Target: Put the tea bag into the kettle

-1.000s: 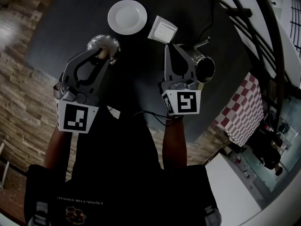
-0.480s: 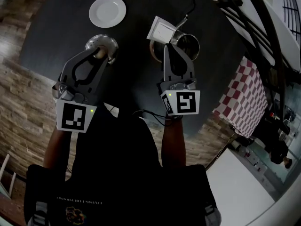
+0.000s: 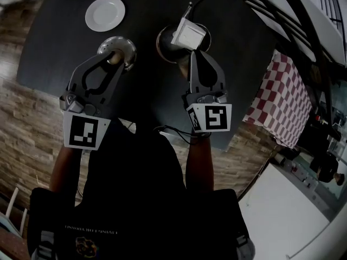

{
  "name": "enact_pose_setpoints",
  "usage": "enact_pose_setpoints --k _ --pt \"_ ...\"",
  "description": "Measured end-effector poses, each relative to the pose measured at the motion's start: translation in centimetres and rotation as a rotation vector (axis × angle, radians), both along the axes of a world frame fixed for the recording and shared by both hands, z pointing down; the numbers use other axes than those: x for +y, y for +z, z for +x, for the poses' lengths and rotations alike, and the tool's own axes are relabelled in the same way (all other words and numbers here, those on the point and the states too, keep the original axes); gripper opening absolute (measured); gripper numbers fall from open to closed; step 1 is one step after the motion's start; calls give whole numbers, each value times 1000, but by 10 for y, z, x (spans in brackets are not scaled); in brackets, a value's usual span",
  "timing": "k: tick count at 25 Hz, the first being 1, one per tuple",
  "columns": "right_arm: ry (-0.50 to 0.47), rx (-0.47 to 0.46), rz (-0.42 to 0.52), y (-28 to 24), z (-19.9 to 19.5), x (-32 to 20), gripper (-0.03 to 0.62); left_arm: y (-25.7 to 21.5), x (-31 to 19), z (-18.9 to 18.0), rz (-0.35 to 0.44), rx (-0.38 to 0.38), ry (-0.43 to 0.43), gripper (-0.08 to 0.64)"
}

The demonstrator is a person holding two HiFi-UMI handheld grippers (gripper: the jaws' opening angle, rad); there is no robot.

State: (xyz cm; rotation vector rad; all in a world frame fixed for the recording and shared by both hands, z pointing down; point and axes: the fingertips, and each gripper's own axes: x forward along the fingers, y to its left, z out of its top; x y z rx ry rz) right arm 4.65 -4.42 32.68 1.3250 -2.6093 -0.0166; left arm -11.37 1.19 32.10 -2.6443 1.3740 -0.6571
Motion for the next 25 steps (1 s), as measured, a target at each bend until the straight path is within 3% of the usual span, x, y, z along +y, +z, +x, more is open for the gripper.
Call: enact_pose_setpoints --k 12,25 --pt "87 -8 20 -6 66 17 20 -8 4 60 18 11 77 97" --pt "125 -21 33 -11 107 17 20 -18 -6 101 38 -5 123 97"
